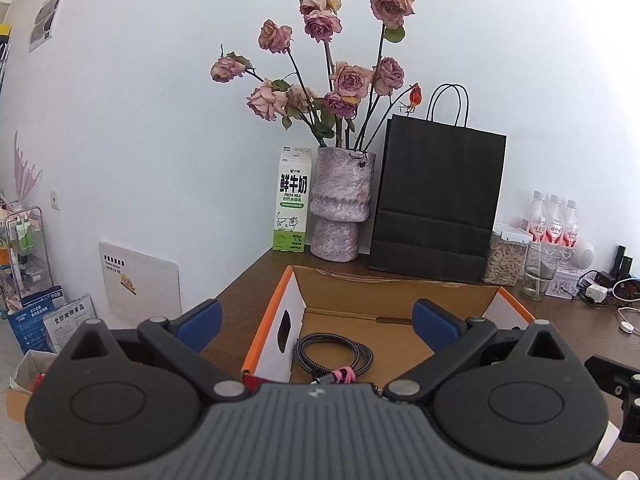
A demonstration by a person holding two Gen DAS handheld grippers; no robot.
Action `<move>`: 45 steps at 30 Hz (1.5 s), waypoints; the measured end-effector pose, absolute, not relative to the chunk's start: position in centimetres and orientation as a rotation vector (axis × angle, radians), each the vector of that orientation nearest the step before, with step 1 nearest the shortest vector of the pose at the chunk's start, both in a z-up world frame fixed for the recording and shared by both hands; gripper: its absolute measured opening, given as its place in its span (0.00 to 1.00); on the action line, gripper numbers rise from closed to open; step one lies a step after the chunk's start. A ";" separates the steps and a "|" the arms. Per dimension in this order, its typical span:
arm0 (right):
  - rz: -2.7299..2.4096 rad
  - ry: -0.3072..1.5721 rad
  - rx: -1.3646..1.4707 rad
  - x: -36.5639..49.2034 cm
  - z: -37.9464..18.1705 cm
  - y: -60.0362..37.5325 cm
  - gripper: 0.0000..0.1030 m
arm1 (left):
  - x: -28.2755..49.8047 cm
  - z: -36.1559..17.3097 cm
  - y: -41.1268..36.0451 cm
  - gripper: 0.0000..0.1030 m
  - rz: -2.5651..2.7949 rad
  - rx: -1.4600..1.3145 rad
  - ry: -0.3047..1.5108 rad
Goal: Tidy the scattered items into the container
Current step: 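Move the left tool to the plush toy while the right tool grasps the white bottle cap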
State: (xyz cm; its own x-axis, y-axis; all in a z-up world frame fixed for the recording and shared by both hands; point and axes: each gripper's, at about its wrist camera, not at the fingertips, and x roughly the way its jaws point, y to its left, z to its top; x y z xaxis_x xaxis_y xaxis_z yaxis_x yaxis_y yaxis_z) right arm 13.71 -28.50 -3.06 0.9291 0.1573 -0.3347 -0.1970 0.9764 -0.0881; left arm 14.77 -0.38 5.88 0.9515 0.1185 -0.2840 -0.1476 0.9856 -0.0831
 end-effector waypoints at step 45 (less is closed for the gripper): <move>0.104 0.589 0.014 8.3 -12.1 -36.7 0.38 | 7.2 -1.6 4.6 1.00 0.212 -0.037 0.522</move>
